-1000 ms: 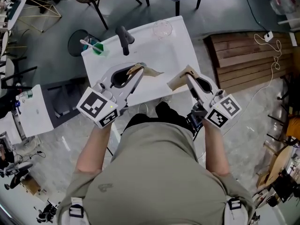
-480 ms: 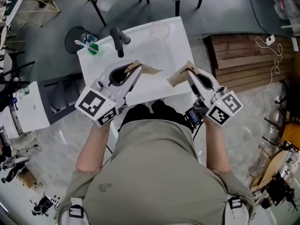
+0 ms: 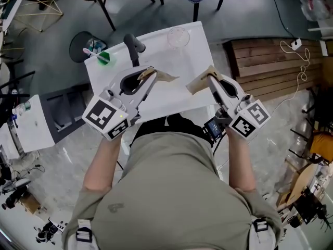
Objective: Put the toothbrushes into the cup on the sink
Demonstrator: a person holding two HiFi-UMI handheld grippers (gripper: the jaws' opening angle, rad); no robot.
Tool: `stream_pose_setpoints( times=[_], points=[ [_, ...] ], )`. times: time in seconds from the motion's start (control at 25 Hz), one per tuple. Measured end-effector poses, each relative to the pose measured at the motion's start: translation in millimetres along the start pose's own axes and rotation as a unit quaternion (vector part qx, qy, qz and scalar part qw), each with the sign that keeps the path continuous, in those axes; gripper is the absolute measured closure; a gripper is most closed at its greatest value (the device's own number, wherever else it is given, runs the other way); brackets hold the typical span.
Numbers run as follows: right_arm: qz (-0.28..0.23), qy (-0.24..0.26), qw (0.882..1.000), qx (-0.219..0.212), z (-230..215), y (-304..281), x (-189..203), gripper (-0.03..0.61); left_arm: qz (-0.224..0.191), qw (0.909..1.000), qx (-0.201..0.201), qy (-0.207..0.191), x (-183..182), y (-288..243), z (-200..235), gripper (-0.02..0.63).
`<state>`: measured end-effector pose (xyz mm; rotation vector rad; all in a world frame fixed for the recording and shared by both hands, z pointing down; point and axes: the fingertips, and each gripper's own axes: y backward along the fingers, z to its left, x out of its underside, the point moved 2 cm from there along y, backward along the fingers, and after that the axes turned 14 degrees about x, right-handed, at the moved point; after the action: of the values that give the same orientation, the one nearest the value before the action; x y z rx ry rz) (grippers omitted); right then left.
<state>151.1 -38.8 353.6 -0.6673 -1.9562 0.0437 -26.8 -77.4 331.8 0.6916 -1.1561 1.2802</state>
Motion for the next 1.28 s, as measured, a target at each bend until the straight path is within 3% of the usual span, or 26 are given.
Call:
stream_pose_setpoints(
  times=[0.44,1.28],
  points=[
    [-0.024,-0.009,0.999,0.04,-5,-30,-17,0.565,0.002,0.9995,0.032,-0.001,-13,7,22,0.566],
    [-0.056,-0.006,0.996,0.068,-40,-103,-60,0.564,0.013,0.9997,0.018,0.007,-11,23,43,0.566]
  ],
)
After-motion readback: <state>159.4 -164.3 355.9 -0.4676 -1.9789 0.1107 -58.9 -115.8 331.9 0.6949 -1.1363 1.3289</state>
